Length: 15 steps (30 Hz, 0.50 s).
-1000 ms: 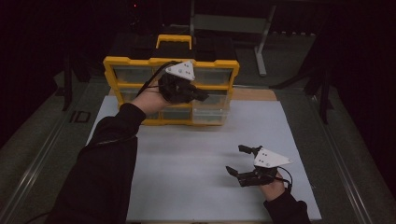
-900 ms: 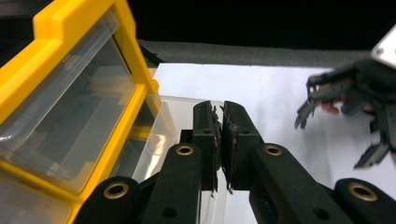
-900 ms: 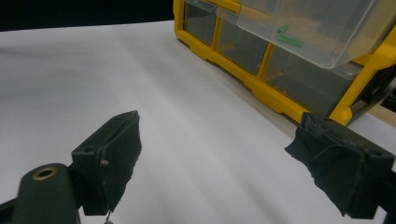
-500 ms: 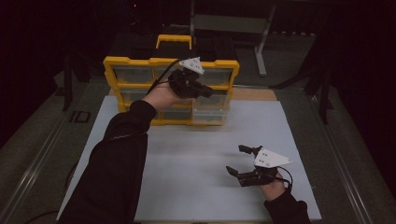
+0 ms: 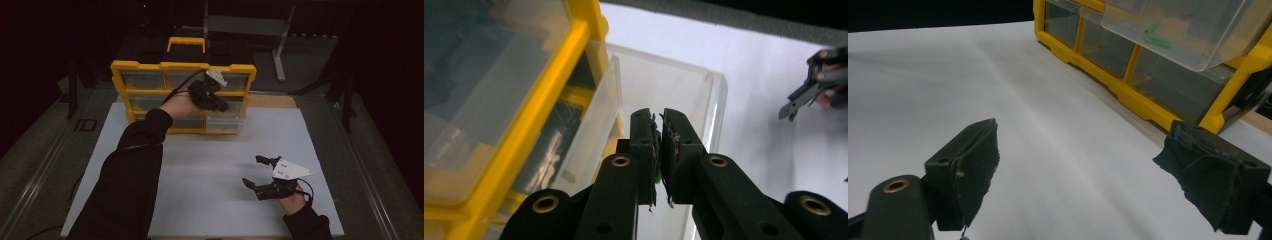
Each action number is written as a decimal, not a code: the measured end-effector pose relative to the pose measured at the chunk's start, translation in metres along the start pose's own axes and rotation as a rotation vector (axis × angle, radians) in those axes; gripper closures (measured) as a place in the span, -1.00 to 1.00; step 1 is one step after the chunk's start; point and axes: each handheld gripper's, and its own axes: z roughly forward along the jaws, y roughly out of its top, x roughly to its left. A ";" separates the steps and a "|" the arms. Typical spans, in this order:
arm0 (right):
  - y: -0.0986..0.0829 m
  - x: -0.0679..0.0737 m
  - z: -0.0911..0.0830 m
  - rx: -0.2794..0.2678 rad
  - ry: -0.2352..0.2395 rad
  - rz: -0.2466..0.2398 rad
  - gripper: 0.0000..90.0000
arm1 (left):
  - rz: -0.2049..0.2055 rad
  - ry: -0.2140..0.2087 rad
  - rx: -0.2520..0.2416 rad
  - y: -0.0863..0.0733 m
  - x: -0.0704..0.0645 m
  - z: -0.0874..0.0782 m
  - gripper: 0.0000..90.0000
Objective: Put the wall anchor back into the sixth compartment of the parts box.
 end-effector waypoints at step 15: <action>0.000 -0.001 -0.001 -0.003 -0.003 0.001 -0.69 | -0.033 -0.009 -0.043 -0.003 -0.003 -0.010 -0.07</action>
